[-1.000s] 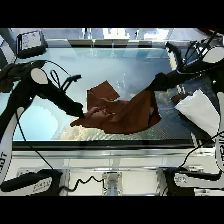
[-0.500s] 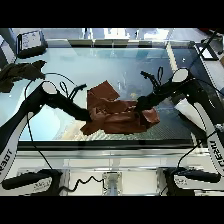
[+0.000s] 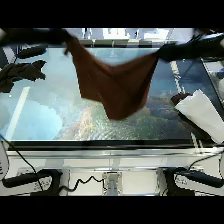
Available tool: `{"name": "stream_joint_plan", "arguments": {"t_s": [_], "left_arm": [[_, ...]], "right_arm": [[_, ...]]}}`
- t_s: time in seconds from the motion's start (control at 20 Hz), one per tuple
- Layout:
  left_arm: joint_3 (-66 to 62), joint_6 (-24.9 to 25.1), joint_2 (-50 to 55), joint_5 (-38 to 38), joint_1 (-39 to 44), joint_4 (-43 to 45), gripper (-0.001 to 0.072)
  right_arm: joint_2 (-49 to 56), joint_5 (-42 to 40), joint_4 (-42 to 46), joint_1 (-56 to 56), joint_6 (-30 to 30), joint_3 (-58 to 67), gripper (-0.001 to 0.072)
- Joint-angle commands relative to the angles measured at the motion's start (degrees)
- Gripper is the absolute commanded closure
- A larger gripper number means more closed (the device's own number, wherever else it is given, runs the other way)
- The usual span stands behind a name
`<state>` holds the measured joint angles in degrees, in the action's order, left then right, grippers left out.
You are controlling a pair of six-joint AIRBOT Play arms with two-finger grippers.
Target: Fold the shirts.
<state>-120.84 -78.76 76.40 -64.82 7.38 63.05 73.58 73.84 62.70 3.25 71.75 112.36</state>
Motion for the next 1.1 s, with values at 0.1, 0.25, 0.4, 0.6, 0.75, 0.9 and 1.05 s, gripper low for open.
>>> {"name": "stream_joint_plan", "arguments": {"t_s": [0.1, 0.25, 0.4, 0.6, 0.75, 0.9, 1.05], "left_arm": [[-4.0, 2.0, -18.6, -2.8, -2.4, 4.7, 0.0697], [3.9, 4.4, -29.5, -2.0, -2.4, 4.9, 0.0697], [2.8, 5.5, -33.2, 3.0, -2.4, 4.7, 0.0696], [2.2, 5.1, -30.9, -4.7, -2.4, 4.7, 0.0697], [6.8, 3.3, -25.0, -14.4, -2.4, 4.0, 0.0696], [12.6, 3.5, -16.0, -20.4, -2.3, -1.4, 0.0696], [17.6, 6.2, -4.5, -18.6, -1.4, -7.6, 0.0696]], "right_arm": [[-18.3, 1.0, 8.8, -1.2, -1.3, 12.3, 0.0689], [-27.9, 3.9, 11.9, -1.2, -0.9, 12.3, 0.0689], [-32.0, 4.5, 12.5, -1.2, 1.1, 12.3, 0.069], [-30.5, 9.4, 9.0, -1.1, 3.3, 7.7, 0.069], [-25.6, 12.5, 5.6, -1.1, 3.4, 1.3, 0.069], [-17.5, 12.4, 5.0, -1.1, 2.8, -4.8, 0.0689], [-7.4, 12.0, 5.1, -1.1, 2.3, -11.3, 0.0688]]}}
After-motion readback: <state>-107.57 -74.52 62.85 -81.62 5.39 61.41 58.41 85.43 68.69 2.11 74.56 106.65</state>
